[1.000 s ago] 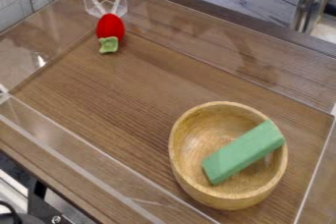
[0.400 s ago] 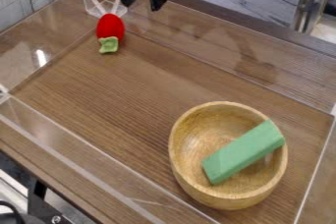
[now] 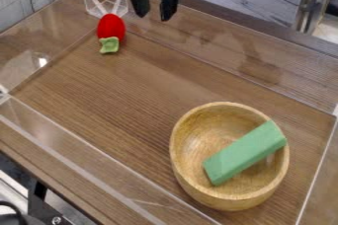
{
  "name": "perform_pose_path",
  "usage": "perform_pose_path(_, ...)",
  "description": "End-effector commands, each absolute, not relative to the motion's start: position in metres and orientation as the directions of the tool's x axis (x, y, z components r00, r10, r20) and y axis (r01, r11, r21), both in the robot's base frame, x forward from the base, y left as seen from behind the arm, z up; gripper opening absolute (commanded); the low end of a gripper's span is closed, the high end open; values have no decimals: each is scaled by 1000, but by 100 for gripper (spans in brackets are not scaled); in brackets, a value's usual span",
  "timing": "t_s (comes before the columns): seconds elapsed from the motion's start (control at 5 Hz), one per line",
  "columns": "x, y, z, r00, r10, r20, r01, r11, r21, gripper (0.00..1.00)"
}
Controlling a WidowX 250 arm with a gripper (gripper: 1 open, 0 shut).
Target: Move the red fruit to the left
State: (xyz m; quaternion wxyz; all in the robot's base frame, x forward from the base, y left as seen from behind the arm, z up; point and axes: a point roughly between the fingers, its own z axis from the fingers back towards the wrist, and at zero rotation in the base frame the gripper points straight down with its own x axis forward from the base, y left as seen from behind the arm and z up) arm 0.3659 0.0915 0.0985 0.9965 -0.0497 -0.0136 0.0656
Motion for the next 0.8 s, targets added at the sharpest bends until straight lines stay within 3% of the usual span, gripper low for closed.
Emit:
perform_pose_path(0.0, 364, 85, 139, 981, 152, 122, -141, 986, -89, 100)
perform_pose_path(0.6, 369, 58, 125, 988, 80, 132, -67, 993, -99, 100)
